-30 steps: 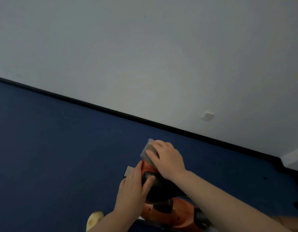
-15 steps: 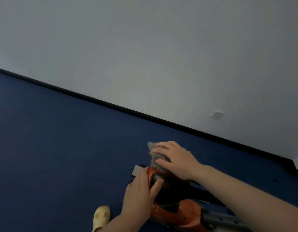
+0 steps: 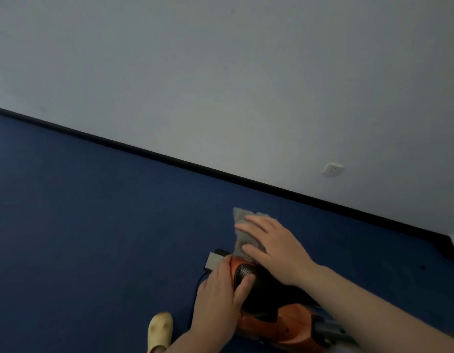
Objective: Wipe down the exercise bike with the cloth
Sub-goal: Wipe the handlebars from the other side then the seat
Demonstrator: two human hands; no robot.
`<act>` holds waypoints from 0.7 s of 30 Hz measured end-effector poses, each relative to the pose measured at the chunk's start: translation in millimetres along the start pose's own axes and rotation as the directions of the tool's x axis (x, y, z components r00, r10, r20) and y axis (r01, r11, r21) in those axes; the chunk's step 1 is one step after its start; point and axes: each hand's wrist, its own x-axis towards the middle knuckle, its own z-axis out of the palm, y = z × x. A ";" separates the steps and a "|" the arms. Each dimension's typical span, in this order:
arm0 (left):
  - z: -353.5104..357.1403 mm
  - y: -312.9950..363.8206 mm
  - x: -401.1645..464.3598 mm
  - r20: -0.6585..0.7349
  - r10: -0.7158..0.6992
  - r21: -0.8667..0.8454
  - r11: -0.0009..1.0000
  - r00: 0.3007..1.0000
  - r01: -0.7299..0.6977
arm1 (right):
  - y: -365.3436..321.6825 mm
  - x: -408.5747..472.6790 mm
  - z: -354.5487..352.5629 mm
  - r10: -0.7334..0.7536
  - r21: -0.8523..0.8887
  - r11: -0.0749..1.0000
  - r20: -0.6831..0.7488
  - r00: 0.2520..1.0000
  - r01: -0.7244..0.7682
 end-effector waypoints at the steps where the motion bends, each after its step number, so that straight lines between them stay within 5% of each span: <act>1: 1.1 -0.3 0.6 0.001 0.001 -0.018 1.000 1.000 -0.001 | 3.8 -1.8 -1.6 0.098 0.045 0.994 0.025 0.995 -0.099; 6: 3.9 -2.2 2.4 -0.006 0.018 -0.070 0.997 1.000 -0.018 | -13.7 35.8 2.0 0.510 0.061 0.860 -0.044 0.859 -0.507; 8: 4.1 -2.8 1.7 -0.012 0.047 -0.084 0.995 0.999 -0.047 | -15.7 19.4 13.0 0.403 -0.015 0.911 -0.169 0.899 -0.412; 11: 1.5 -4.2 0.7 -0.002 0.117 -0.083 0.990 0.993 -0.117 | -5.1 -31.3 20.3 0.235 -0.017 0.971 -0.152 0.960 -0.240; 13: -2.6 -1.9 3.0 0.017 0.143 -0.058 0.988 0.990 -0.141 | 13.3 -47.5 13.3 0.376 0.079 0.926 -0.118 0.919 -0.369; 17: -9.6 -5.2 10.9 0.033 0.199 -0.048 0.979 0.980 -0.197 | 14.3 -14.2 -1.8 0.609 0.005 0.793 -0.001 0.793 -0.609; 21: -19.5 -9.8 21.2 0.065 0.264 -0.010 0.965 0.962 -0.264 | -28.0 10.3 14.2 0.486 -0.020 0.868 -0.177 0.856 -0.497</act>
